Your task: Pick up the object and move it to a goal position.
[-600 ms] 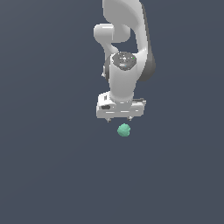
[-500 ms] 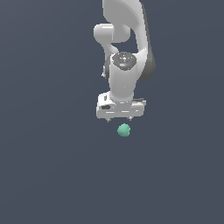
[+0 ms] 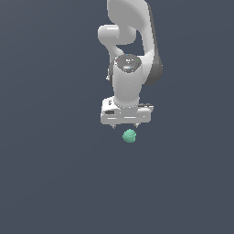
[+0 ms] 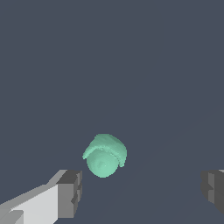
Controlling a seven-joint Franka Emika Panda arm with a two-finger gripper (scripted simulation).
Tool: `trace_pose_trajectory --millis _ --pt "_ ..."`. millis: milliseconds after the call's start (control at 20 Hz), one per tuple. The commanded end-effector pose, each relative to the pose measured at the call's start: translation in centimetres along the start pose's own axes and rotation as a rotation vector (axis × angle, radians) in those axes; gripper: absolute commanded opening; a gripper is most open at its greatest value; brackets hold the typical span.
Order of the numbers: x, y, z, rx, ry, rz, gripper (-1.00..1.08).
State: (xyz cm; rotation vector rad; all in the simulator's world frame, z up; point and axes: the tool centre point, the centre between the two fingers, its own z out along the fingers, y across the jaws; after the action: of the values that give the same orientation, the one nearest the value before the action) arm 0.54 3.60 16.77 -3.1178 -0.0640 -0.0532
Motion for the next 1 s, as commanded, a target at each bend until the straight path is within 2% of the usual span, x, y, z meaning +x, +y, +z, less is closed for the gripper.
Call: trace_pose_trajectory --millis 0,500,950 --pt "0.1 0.0 0.0 0.001 0.002 0.0 1.0" --pt "-0.2 -0.4 1.0 0.0 -0.004 0.069 1.0" --pt "-1.0 -1.4 3.3 -0.006 -0.015 0.236 1.0"
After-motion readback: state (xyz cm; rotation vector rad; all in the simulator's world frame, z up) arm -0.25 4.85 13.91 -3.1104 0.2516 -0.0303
